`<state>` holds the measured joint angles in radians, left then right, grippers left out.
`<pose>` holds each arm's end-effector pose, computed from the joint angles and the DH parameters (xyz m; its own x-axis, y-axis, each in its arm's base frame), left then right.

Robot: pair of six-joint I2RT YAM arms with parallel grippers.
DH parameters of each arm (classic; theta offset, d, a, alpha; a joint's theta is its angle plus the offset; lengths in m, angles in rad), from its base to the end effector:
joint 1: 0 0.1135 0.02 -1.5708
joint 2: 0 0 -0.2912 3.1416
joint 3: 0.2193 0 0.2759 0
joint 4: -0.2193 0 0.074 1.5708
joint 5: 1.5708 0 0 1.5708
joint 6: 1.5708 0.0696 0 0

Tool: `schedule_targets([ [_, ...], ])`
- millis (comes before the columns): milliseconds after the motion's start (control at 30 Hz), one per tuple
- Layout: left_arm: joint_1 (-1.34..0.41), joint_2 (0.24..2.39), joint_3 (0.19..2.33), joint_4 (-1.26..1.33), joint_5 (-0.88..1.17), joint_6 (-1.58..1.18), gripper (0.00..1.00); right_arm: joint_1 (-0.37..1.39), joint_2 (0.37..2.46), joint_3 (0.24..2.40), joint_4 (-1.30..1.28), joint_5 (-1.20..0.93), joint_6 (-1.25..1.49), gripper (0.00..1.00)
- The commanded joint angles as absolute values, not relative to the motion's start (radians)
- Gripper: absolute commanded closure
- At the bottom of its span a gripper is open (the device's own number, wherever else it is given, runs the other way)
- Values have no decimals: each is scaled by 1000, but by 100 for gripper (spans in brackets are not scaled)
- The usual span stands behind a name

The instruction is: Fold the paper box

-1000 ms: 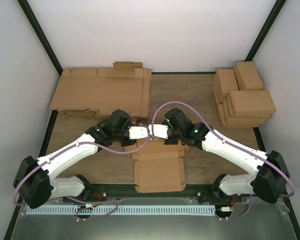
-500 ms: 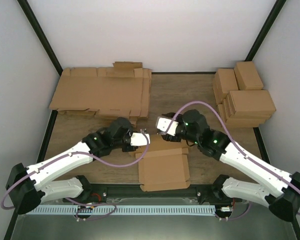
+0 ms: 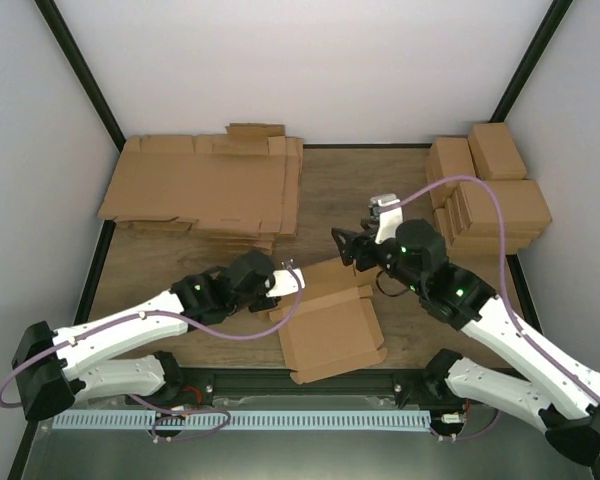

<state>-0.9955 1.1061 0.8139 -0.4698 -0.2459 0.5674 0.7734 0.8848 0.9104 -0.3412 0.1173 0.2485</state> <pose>0.1595 -0.2148 0.2560 0.0691 0.8515 -0.5198 0.8073 0.2583 0.5305 0.1769 0.1613 0.3613 -0.3663 -0.0163 -0.9303 -0.5407 0.8175 0.1986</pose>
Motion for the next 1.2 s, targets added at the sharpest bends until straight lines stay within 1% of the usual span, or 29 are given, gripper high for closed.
schedule_targets([
  [0,-1059,1147,853,-534,-435,438,96,765,793,867,-394,62,733,20],
  [33,-1073,1162,864,-553,-470,419,96,763,773,841,-364,20,774,20],
  [67,-1089,1177,876,-568,-497,402,96,762,766,816,-345,-2,831,22],
  [100,-1102,1192,882,-582,-524,389,96,760,762,793,-334,-14,905,30],
  [133,-1118,1205,888,-593,-552,379,96,759,762,775,-324,-25,957,36],
  [200,-1144,1241,898,-610,-600,370,96,757,765,739,-308,-27,1062,44],
  [233,-1157,1257,901,-616,-625,367,96,758,763,720,-299,-25,1110,47],
  [300,-1178,1291,914,-630,-670,356,96,758,748,678,-252,-32,1185,47],
  [400,-1199,1329,930,-642,-694,347,96,758,729,623,-185,-42,1234,43],
  [600,-1224,1357,944,-618,-696,341,96,758,767,616,-203,-76,1242,42],
  [700,-1237,1365,952,-620,-709,334,96,758,760,574,-133,-124,1242,34],
  [800,-1250,1378,957,-634,-729,325,96,758,752,533,-69,-144,1283,34],
  [967,-1261,1383,956,-641,-732,308,96,756,767,507,-35,-132,1345,34],
  [1167,-1266,1378,945,-632,-735,310,96,733,831,482,39,-192,1377,34],
])
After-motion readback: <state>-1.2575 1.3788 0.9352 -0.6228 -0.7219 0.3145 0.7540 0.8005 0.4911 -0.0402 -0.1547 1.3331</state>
